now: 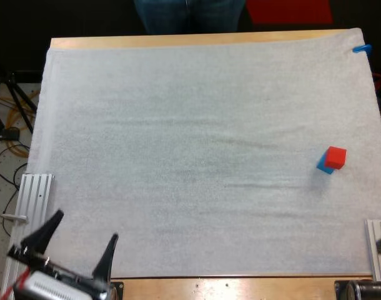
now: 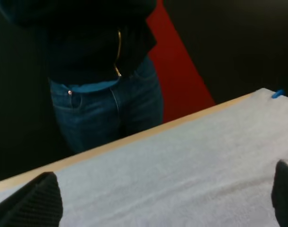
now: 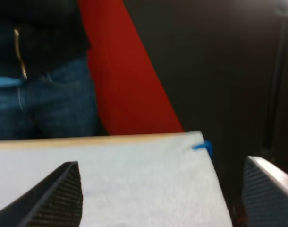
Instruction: Stack red cube on blue cube
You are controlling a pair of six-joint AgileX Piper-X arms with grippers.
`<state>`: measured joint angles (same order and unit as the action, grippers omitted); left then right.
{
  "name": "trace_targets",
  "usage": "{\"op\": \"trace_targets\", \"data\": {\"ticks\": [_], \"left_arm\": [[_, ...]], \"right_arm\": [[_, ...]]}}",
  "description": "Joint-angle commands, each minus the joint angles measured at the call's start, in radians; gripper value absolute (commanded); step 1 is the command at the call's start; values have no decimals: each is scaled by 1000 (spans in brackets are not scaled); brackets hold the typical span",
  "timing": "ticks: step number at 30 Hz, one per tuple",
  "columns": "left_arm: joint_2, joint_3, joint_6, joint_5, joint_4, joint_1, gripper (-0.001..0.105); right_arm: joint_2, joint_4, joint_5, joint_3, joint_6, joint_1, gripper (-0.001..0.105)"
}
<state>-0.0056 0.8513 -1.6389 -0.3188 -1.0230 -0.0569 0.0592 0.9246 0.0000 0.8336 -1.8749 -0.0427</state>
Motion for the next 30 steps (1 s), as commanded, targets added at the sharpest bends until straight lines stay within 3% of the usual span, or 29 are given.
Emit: {"op": "trace_targets", "data": {"ticks": [1, 4, 5, 8, 13, 15, 20, 30], "left_arm": [[-72, 1, -13, 1, -38, -1, 87], [-159, 3, -11, 1, -117, -1, 87], [-151, 29, -7, -28, -174, 2, 87], [-145, 36, -3, -97, -169, 12, 87], [-145, 25, 49, -97, -182, 41, 87], [-145, -1, 94, -72, -169, 46, 87], [-145, -122, 97, -66, -58, 45, 87], [-143, -319, 39, -59, 35, 45, 87]], "right_arm": [[-35, -9, 0, -9, 18, -4, 69], [-116, -9, 0, -31, 77, -4, 69], [-120, -5, 0, -33, 107, -4, 69], [-110, -26, -7, -34, 169, -4, 69], [-114, -55, -9, -55, 155, -4, 69], [-114, -66, -9, -82, 135, -4, 69], [-112, -130, -85, -180, 130, -4, 69], [-108, -85, -116, -327, 121, -4, 69]]}}
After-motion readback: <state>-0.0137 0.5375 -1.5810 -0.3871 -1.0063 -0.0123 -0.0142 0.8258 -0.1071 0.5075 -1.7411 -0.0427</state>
